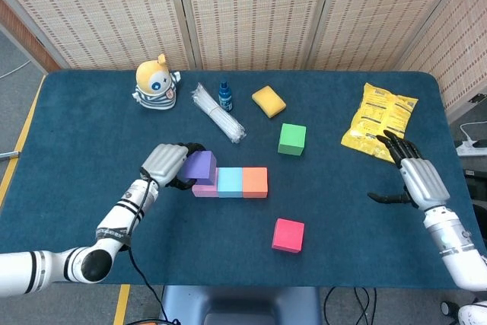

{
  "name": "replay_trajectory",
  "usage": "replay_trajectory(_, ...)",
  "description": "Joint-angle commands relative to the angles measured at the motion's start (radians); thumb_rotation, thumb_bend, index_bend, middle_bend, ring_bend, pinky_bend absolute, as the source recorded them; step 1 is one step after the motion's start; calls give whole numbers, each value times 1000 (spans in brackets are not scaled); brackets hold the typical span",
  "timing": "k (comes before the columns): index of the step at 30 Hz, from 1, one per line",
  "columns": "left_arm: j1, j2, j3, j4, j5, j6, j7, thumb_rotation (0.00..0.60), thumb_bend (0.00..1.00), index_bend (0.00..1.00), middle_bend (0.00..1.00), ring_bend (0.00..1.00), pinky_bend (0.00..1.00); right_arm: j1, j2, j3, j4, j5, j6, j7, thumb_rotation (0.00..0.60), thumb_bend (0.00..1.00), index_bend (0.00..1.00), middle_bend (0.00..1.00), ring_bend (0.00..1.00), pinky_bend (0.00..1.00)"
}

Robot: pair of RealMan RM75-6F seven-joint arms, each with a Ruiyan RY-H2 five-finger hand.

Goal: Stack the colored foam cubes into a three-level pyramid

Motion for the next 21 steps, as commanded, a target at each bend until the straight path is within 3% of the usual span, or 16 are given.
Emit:
replay_trajectory(1,-114,-106,5,31,-161,111,150,600,352,324,475,424,351,-5,1,-2,6,-5,2,8,600,171,0,78,34,149)
replay_trajectory(7,-185,-142,-22,42,-328,164,235,600,350,306,467,424,339,-12,-1,-4,15,-16,7,23,600,171,0,78,34,148)
replay_trajectory(17,-235,-178,-32,35,-410,215,305,600,350,269,461,424,333,-12,-8,-8,34,-34,-2,49,600,172,0,78,34,148)
replay_trajectory(21,-239,-181,-35,36,-427,219,312,600,350,224,414,410,330,-13,-11,-8,43,-37,-4,60,600,171,0,78,34,149)
